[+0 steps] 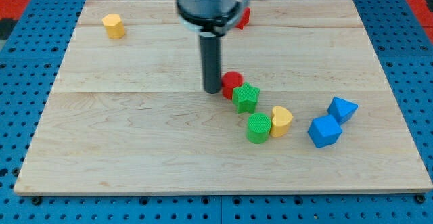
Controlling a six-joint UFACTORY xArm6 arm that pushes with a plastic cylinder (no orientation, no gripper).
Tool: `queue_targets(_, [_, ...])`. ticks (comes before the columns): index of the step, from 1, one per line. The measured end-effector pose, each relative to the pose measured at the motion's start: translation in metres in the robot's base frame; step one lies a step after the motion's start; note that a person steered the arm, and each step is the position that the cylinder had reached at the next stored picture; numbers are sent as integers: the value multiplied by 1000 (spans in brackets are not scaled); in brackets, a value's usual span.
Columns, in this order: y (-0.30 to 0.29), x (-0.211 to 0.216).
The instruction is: Place the green star to the top of the yellow heart
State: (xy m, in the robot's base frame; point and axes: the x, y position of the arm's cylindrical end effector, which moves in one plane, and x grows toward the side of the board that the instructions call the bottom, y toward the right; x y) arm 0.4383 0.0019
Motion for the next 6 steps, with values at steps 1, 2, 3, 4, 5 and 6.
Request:
queue_targets(1, [-20,-9])
queue_targets(2, [-10,-4])
queue_targets(3, [52,20])
queue_targets(4, [53,27])
queue_targets(5, [-19,23])
queue_targets(6, [-10,-26])
